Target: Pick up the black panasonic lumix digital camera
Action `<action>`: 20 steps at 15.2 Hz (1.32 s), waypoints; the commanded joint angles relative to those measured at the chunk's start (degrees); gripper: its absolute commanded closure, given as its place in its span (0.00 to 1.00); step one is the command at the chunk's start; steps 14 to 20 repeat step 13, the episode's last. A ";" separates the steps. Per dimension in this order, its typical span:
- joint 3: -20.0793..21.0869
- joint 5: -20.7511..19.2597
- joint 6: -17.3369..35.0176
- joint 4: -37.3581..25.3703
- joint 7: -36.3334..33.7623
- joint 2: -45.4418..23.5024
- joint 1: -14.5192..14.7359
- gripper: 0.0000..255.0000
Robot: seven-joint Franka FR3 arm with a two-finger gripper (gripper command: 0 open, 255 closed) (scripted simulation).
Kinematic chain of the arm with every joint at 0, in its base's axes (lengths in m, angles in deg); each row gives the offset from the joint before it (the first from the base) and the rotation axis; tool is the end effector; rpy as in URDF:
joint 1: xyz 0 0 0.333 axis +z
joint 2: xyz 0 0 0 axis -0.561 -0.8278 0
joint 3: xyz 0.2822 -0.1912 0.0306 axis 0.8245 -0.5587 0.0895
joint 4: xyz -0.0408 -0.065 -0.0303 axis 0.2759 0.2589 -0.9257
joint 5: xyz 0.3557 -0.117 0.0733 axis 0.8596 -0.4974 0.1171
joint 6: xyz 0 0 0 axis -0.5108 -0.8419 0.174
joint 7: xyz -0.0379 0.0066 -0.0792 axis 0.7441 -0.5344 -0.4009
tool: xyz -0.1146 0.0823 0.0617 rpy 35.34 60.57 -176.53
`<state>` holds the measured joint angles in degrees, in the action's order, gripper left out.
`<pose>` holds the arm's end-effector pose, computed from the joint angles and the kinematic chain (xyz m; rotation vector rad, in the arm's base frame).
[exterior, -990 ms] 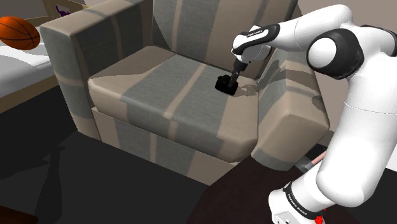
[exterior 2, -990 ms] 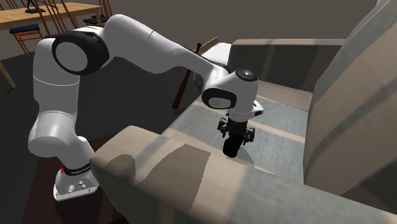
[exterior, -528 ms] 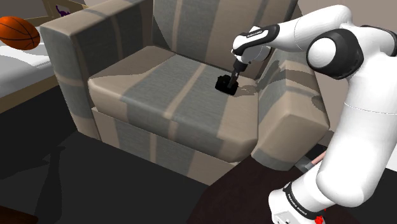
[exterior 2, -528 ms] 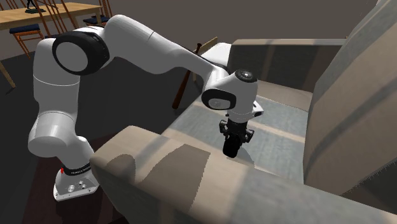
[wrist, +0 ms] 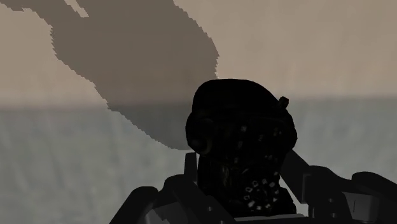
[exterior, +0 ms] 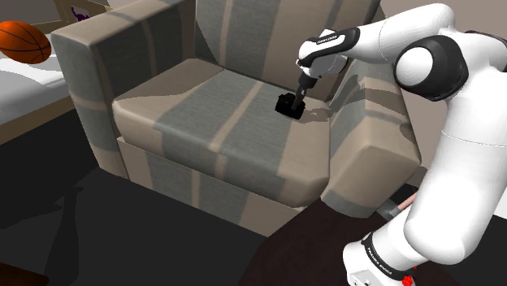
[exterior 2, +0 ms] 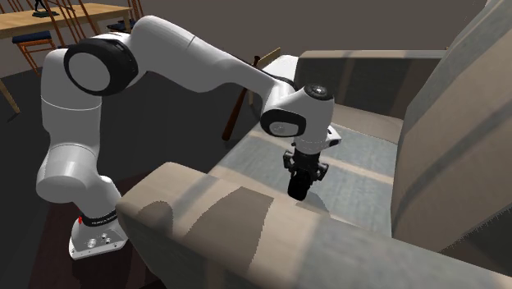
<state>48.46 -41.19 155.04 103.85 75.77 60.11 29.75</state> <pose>0.6208 -0.2329 0.3284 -2.9278 -0.9669 -0.1593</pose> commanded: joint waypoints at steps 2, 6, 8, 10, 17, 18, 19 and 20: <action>-0.32 -0.63 -1.78 -0.75 -0.47 1.16 0.12 1.00; -0.65 -1.39 -4.27 -2.11 -1.16 2.40 0.27 1.00; -0.79 -1.74 -5.54 -2.88 -1.48 2.96 0.32 1.00; -0.93 -2.07 -6.83 -3.71 -1.80 3.48 0.36 1.00; -1.00 -2.25 -7.58 -4.21 -1.98 3.77 0.38 1.00; -1.00 -2.25 -7.58 -4.21 -1.98 3.77 0.38 1.00; -1.00 -2.25 -7.58 -4.21 -1.98 3.77 0.38 1.00; -1.00 -2.25 -7.58 -4.21 -1.98 3.77 0.38 1.00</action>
